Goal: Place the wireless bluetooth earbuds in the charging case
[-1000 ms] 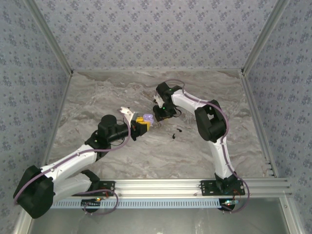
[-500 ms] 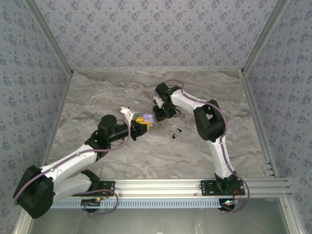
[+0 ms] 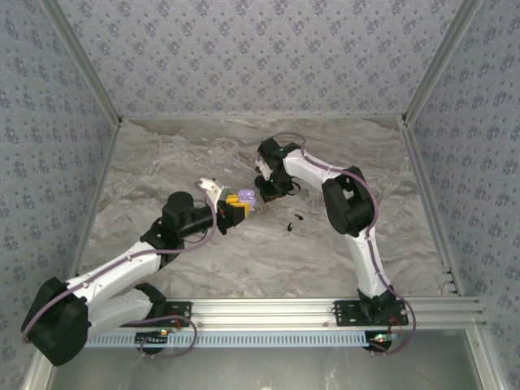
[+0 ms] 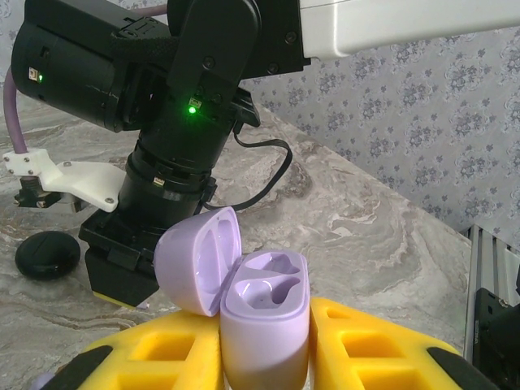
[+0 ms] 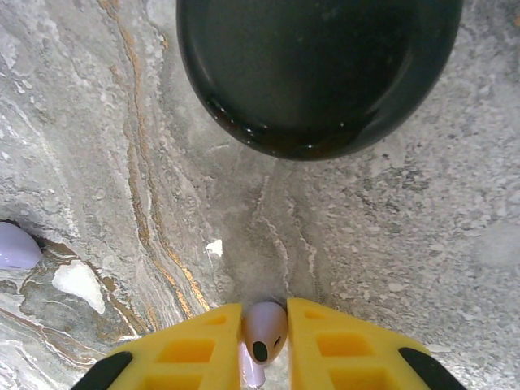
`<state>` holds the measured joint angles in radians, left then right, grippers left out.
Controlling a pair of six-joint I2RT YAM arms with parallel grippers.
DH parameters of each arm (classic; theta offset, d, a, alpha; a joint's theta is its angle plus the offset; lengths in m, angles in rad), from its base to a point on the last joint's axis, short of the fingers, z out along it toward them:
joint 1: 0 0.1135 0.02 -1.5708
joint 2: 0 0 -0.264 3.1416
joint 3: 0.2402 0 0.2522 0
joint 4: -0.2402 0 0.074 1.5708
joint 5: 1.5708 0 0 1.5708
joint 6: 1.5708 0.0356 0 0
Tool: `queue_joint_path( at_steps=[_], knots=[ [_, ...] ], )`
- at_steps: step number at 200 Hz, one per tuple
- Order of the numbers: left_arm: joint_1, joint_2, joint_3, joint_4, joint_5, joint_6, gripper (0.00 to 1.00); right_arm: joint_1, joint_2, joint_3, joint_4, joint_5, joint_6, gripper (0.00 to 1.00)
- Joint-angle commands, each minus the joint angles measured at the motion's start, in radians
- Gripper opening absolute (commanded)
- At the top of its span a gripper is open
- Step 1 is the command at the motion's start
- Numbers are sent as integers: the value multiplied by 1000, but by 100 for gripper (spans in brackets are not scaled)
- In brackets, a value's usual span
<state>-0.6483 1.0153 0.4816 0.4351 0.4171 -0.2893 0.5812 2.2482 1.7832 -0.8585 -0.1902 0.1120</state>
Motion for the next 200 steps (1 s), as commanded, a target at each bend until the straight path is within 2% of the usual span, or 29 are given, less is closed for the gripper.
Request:
queue_joint_path(
  at_steps=[1,47,119,200],
  knots=[
    [-4,-21,3,-1,-11,10,27,2,18,0,-18,-8,16,18],
    [-4,1,5,6,-20,-4,27,-54,-68,-95,81,-124,58,18],
    [-6,107,8,75,-55,-64,27,-178,-230,-331,328,-357,146,18],
    [-20,220,5,233,-95,-150,27,-276,-504,-580,638,-526,295,17]
  ],
)
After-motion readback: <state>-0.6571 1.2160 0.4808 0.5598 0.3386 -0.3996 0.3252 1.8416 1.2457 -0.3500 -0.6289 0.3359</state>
